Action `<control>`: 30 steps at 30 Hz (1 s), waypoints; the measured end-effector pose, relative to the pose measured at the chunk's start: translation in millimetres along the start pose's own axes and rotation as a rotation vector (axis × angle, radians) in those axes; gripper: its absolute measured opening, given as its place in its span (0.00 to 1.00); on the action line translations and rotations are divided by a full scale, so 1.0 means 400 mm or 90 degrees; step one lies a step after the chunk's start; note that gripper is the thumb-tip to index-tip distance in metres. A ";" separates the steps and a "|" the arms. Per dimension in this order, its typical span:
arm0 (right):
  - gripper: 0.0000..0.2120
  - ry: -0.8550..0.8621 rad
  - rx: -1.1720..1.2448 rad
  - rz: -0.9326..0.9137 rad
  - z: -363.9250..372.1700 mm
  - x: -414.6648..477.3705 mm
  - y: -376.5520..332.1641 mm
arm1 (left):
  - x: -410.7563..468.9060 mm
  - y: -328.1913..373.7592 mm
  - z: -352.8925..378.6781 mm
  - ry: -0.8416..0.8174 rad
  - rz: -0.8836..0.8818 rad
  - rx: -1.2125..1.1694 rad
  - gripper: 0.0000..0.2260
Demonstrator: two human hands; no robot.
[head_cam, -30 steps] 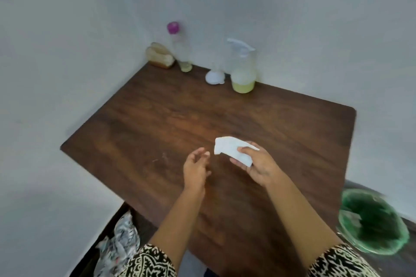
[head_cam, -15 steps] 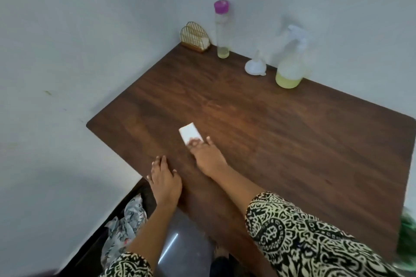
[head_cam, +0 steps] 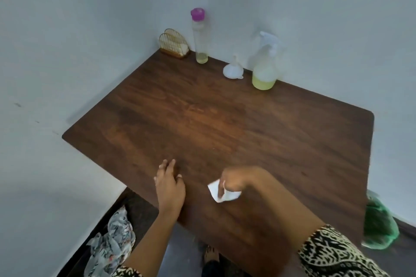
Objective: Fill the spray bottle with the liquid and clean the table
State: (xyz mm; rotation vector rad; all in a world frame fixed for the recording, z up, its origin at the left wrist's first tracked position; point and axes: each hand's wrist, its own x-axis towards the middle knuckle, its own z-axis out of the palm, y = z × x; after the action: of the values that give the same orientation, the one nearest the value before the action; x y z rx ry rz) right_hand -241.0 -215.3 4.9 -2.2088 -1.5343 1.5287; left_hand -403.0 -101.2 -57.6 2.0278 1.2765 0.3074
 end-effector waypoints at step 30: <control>0.21 0.741 0.659 0.685 0.400 -0.676 1.400 | -0.587 0.838 1.503 -0.756 -0.038 0.075 0.25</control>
State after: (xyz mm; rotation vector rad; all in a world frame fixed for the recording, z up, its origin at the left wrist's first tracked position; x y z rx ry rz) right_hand 19.8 -770.0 -185.9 -2.2836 0.7000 0.4240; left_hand 38.2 -654.4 -225.7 1.7218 0.5694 -0.9023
